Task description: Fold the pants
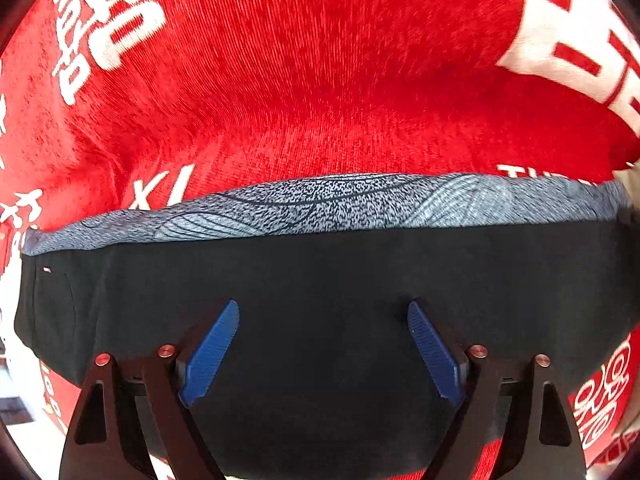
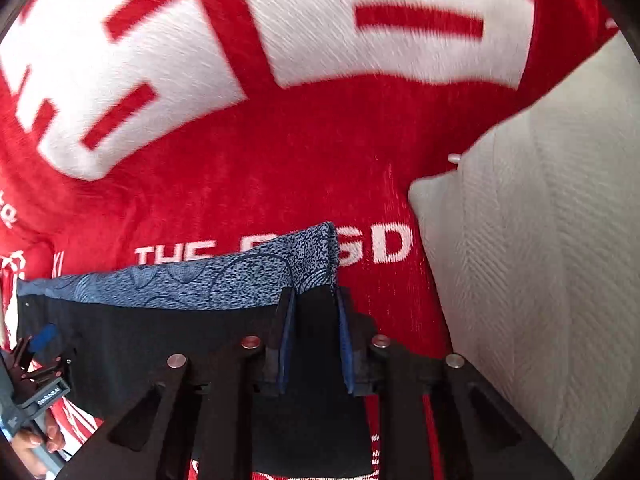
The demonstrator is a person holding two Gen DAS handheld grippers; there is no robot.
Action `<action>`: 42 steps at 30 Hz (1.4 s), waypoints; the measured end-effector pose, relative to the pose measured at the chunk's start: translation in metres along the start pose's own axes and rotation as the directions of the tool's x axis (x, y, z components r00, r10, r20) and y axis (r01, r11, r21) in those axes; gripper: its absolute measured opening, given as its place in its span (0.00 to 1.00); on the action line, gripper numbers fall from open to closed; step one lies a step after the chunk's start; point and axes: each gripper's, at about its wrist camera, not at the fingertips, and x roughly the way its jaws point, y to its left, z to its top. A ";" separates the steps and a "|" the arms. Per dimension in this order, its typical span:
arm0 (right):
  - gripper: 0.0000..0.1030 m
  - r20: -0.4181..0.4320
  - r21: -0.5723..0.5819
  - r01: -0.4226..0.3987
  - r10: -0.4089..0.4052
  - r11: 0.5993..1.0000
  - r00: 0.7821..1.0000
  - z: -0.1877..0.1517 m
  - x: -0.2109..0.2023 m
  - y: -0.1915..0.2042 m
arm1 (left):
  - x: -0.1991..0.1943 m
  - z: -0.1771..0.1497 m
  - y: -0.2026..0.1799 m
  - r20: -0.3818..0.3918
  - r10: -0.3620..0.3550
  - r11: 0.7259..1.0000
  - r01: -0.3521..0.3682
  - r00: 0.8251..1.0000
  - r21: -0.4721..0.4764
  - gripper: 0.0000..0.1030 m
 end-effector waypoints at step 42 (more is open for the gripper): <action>0.58 -0.008 -0.450 -0.145 0.159 0.881 0.987 -0.131 -0.014 0.395 | -0.014 -0.051 0.412 0.056 0.176 0.949 -0.154 0.983 -0.277 1.00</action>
